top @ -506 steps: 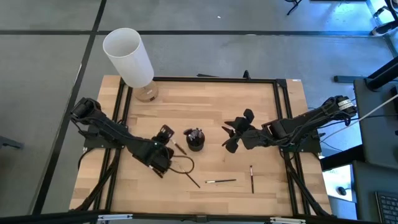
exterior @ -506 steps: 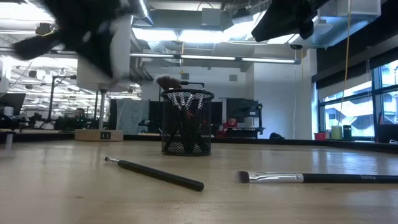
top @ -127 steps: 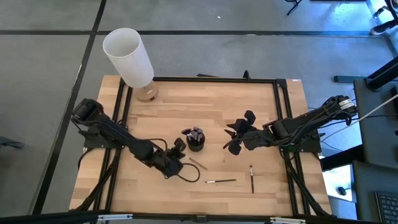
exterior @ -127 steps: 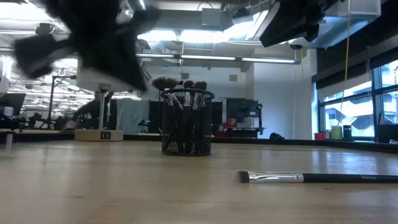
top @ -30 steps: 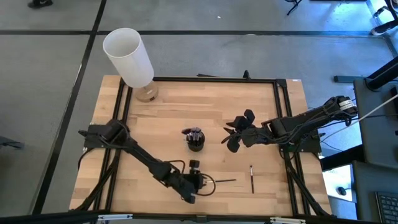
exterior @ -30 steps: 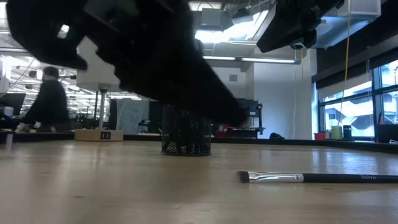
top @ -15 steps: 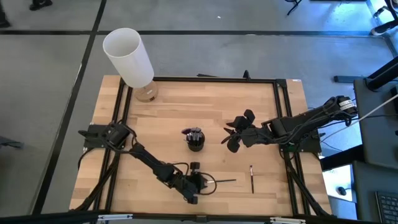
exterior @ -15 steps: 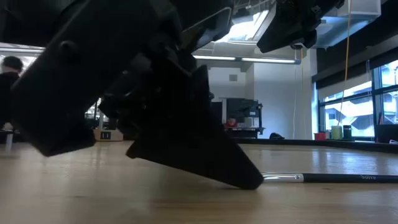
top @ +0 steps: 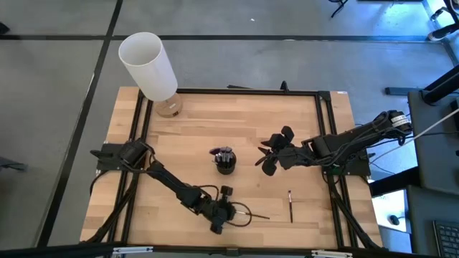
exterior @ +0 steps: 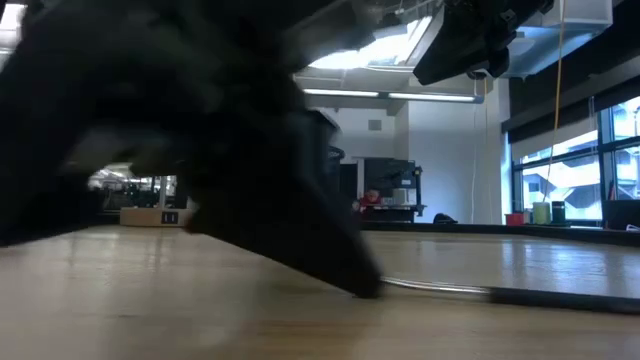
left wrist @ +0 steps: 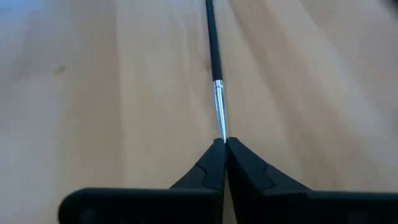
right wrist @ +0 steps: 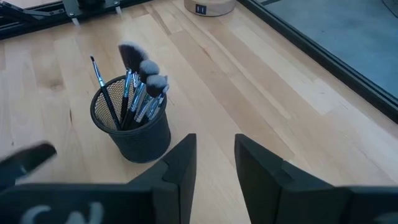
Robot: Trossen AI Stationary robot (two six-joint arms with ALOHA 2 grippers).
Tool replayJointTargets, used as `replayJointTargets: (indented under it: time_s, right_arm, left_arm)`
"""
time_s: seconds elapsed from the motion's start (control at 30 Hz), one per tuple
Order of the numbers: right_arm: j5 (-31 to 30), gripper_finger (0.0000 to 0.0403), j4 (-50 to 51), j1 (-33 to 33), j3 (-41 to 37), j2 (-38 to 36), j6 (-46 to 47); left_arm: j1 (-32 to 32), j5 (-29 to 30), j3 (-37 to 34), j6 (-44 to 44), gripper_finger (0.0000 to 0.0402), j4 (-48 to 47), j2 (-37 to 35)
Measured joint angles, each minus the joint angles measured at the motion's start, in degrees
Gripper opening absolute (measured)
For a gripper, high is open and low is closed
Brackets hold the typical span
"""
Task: Sort items
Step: Put the silver eyeshadow brush into the pen holder
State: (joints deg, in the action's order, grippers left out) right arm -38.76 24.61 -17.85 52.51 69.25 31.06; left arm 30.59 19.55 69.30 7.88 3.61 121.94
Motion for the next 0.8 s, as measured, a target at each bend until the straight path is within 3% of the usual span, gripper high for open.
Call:
replayJointTargets:
  time_s: [0.13,0.37,0.5,0.63,0.8]
  right_arm:
    - [0.7,0.0110,0.1,0.0,0.0,0.0,-0.1]
    - [0.9,0.0110,0.5,0.0,0.0,0.0,-0.4]
    - [0.9,0.0110,0.5,0.0,0.0,0.0,-0.4]
    - [0.9,0.0110,0.5,0.0,0.0,0.0,-0.4]
    - [0.9,0.0110,0.5,0.0,0.0,0.0,-0.4]
  left_arm:
    - [0.9,6.4,-0.7,-8.9,0.0004,-9.3,-4.3]
    - [3.2,29.9,0.8,-34.4,0.0005,-26.4,-17.4]
    - [3.2,36.8,0.8,-44.0,0.0005,-29.4,-25.0]
    - [3.3,36.9,0.9,-45.4,0.0006,-35.6,-31.6]
    - [1.0,29.4,0.9,-34.8,0.0003,-51.9,-37.6]
